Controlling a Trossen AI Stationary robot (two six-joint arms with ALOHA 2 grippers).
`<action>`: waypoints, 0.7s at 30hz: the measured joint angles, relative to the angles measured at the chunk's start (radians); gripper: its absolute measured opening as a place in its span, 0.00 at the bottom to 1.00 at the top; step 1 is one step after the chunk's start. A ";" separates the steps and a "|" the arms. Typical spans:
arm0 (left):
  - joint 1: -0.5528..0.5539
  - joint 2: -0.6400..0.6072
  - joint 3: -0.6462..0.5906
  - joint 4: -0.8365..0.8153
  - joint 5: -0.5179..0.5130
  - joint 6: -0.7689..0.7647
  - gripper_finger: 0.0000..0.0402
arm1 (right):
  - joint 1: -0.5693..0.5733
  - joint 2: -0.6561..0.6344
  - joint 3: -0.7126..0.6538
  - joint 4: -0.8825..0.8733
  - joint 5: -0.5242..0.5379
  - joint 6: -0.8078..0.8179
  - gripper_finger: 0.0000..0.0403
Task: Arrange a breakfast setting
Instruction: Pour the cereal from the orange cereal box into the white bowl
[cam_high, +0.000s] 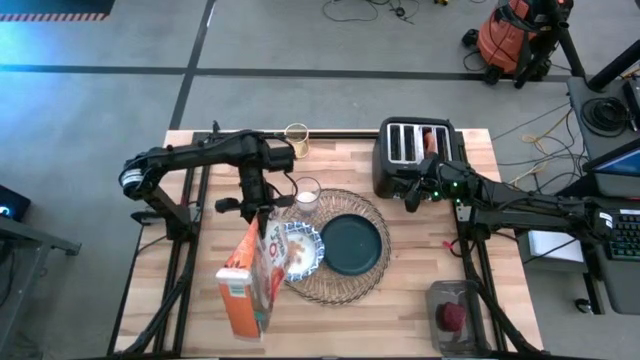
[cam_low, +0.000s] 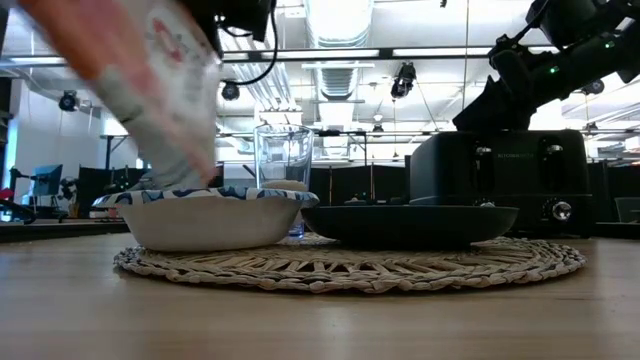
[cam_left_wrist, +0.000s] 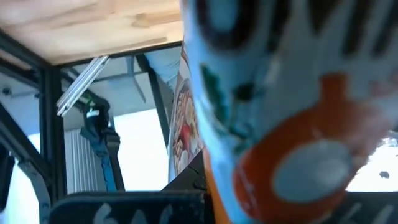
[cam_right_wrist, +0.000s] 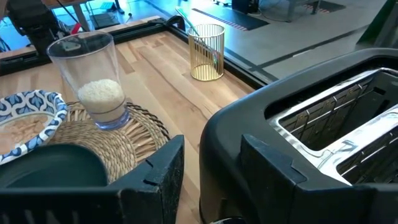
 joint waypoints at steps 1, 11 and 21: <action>0.001 0.006 0.018 0.000 -0.004 0.004 0.00 | 0.000 0.000 0.000 0.000 0.000 0.000 0.36; 0.001 0.039 0.122 -0.002 -0.086 -0.014 0.00 | 0.000 0.000 0.000 0.000 0.000 0.000 0.36; -0.001 0.037 0.124 -0.003 -0.140 -0.014 0.00 | 0.000 0.000 0.000 0.000 0.000 0.000 0.36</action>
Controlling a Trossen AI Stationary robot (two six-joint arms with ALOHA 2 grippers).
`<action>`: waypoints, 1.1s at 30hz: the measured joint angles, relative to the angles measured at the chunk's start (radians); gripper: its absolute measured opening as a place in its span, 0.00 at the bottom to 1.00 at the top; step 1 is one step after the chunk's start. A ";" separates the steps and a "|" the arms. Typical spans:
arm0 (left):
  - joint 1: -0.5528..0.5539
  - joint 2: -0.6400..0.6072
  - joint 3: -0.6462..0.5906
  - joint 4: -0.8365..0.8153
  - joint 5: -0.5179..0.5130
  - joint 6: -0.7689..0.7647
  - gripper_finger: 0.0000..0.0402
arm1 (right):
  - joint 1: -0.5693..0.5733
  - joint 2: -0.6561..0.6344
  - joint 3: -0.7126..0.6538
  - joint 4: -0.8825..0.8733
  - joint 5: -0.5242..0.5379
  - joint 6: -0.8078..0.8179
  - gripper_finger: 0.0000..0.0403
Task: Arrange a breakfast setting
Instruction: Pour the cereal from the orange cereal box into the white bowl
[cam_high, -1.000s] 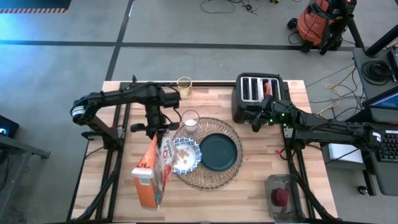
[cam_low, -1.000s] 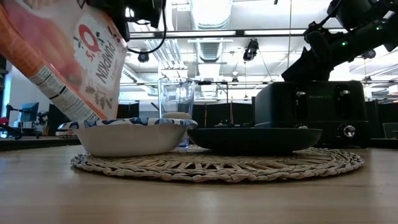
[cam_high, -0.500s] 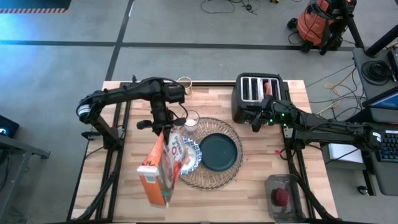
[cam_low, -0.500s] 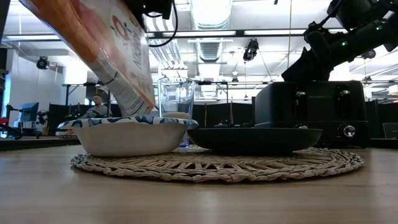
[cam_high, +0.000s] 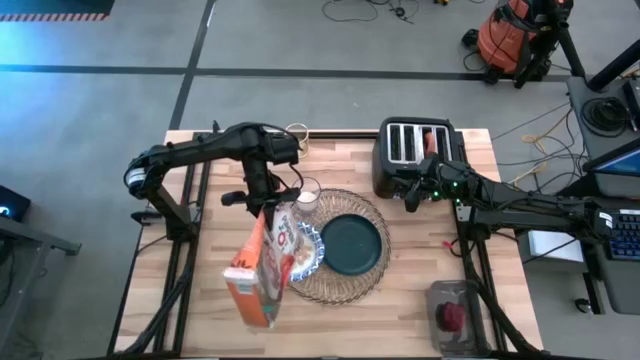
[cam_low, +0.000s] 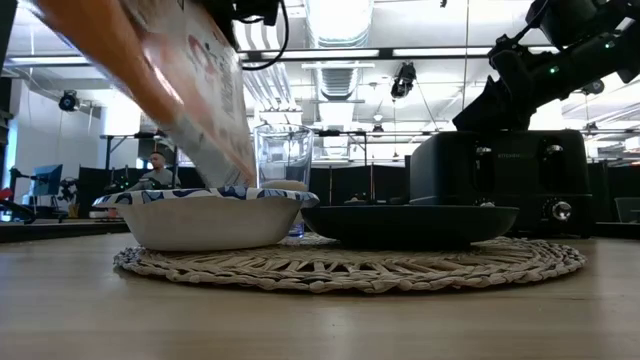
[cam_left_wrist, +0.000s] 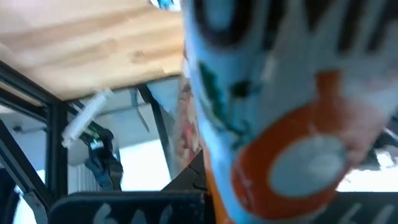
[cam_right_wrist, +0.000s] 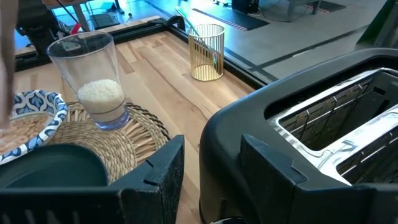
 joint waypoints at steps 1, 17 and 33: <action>0.000 0.000 0.000 0.001 -0.020 0.001 0.00 | 0.000 0.000 0.000 0.000 0.000 0.000 0.36; -0.001 -0.008 0.000 0.001 0.055 0.092 0.00 | 0.000 0.000 0.000 0.000 0.000 0.000 0.36; -0.012 -0.013 -0.001 0.001 0.065 0.000 0.00 | 0.000 0.000 0.000 0.000 0.000 0.000 0.36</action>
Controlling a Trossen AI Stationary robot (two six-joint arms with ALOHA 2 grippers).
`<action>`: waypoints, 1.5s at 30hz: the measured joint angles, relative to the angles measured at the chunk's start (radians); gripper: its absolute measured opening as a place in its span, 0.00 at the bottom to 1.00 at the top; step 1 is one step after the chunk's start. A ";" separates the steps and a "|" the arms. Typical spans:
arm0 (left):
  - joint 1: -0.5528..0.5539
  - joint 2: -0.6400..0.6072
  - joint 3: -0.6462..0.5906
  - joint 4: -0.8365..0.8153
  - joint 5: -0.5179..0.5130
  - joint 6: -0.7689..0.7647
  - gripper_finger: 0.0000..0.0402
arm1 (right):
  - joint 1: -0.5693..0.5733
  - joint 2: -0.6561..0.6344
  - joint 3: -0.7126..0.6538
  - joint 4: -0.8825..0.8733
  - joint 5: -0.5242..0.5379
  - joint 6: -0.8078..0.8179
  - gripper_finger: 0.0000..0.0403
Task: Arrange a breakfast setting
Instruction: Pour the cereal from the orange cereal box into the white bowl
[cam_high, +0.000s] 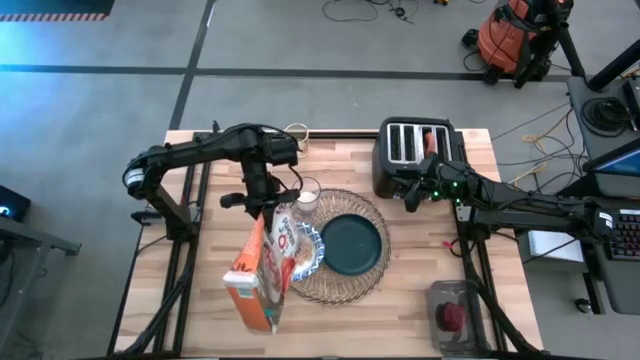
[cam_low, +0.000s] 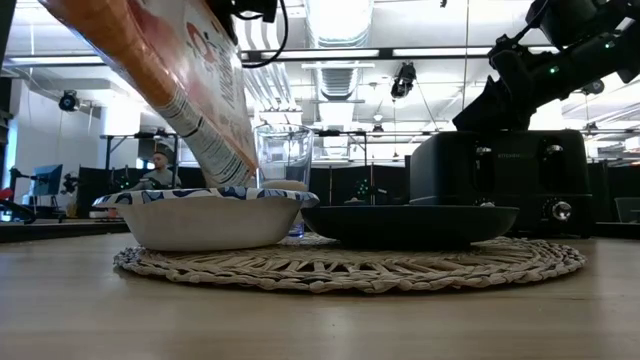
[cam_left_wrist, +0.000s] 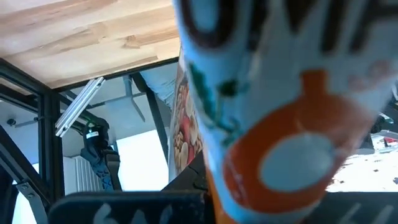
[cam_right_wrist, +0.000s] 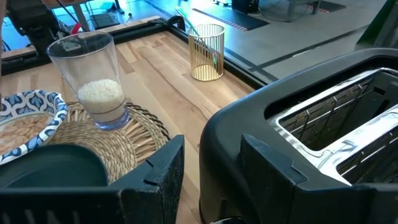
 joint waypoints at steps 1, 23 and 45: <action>-0.002 0.000 0.000 0.000 -0.011 -0.004 0.00 | 0.000 0.000 0.000 0.000 0.000 0.000 0.36; -0.024 -0.052 -0.015 0.000 0.057 -0.143 0.00 | 0.000 0.000 0.000 0.000 0.000 0.000 0.36; 0.002 -0.059 -0.048 -0.001 0.183 -0.197 0.00 | 0.000 0.000 0.000 0.000 0.000 0.000 0.36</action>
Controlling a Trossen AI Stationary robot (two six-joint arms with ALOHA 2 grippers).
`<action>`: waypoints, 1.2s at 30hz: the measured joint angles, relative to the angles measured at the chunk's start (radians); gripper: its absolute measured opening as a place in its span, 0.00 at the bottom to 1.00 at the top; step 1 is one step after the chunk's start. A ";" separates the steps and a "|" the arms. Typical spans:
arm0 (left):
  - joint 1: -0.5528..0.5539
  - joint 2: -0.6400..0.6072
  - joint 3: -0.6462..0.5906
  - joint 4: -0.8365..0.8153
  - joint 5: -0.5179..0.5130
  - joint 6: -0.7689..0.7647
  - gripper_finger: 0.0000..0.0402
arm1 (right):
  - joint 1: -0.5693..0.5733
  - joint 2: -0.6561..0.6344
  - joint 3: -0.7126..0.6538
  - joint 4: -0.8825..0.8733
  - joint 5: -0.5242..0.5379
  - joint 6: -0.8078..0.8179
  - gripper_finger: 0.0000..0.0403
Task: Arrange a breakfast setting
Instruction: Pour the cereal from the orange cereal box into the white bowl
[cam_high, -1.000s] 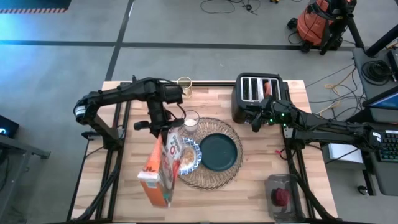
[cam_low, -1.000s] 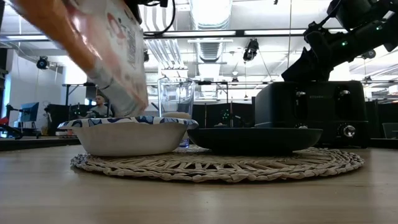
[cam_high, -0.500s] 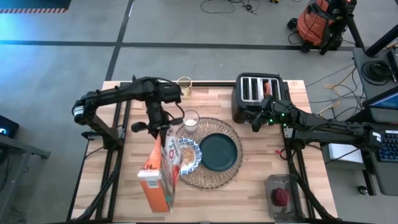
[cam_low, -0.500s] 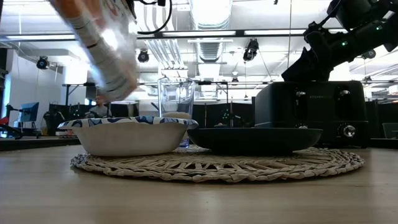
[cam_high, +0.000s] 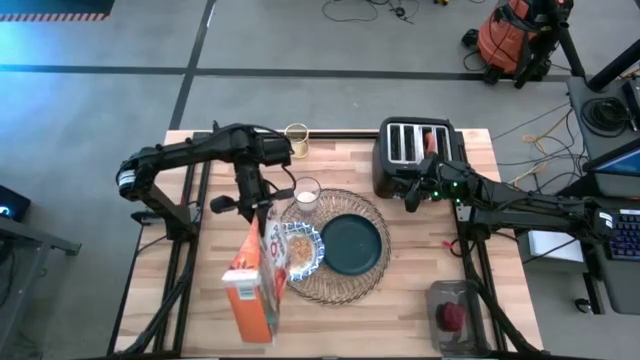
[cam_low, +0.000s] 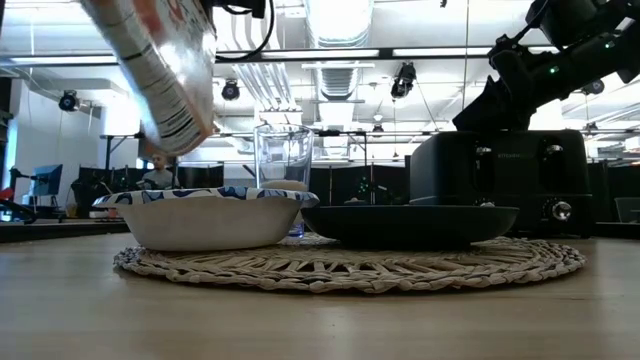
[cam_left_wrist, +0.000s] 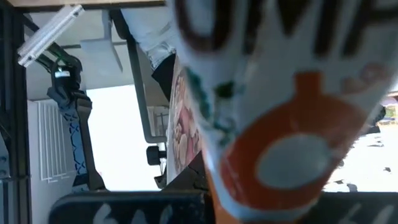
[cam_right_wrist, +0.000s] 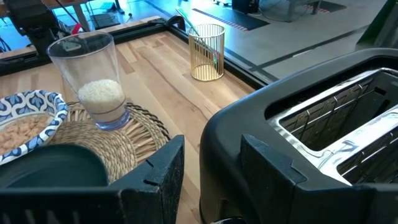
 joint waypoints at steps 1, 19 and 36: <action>0.000 0.000 0.000 0.001 0.007 -0.004 0.00 | 0.000 0.000 0.000 0.000 0.000 0.000 0.36; 0.043 0.000 0.000 0.000 -0.033 -0.033 0.00 | 0.000 0.000 0.000 0.000 0.000 0.000 0.36; 0.055 0.001 0.000 0.000 -0.052 -0.023 0.00 | 0.000 0.000 0.000 0.000 0.000 0.000 0.36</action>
